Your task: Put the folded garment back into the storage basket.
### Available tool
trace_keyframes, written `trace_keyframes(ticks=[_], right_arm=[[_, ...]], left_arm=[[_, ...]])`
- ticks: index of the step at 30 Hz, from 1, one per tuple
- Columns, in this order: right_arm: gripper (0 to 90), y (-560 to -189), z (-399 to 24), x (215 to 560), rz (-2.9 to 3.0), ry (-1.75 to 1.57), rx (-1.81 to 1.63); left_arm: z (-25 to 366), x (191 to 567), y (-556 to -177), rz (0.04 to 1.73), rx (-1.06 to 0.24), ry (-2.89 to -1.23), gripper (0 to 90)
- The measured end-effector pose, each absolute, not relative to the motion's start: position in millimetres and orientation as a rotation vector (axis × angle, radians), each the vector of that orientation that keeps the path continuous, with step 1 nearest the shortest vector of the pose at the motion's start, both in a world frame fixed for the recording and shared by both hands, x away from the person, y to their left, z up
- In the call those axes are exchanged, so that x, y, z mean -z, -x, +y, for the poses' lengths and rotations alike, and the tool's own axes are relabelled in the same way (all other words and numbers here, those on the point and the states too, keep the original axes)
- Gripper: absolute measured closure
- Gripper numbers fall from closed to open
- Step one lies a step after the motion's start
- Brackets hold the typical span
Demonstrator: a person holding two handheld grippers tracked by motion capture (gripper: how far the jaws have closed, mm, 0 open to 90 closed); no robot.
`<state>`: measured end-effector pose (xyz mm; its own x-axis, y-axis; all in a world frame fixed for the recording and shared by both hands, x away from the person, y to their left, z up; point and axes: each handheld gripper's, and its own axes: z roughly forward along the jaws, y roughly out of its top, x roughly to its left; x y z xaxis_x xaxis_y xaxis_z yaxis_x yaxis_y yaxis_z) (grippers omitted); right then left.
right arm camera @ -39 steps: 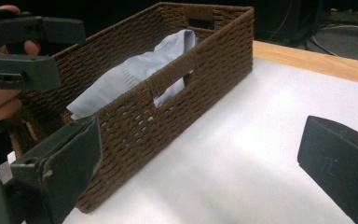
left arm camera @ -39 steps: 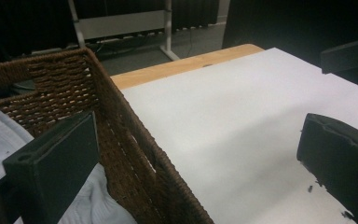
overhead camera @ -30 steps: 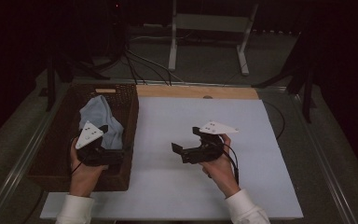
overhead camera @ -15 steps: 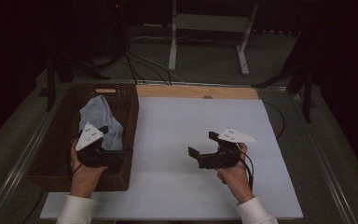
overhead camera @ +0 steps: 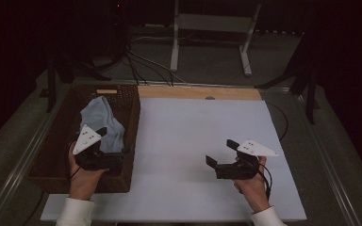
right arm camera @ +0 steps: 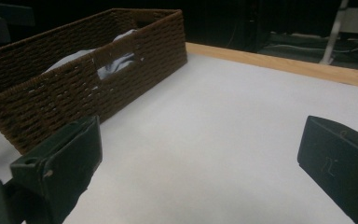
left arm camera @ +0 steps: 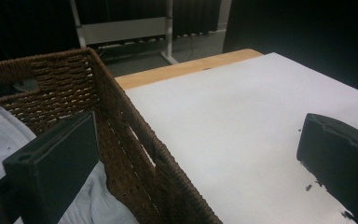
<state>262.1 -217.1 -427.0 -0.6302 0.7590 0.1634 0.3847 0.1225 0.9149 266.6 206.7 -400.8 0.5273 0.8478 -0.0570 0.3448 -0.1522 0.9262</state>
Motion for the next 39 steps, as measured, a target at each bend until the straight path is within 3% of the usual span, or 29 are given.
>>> trace_keyframes(ticks=[39], right_arm=[[0.0,-241,-280,440,1.929,-1.168,-1.491]], left_arm=[[213,402,-259,0.993,-0.615,-1.715,0.3]])
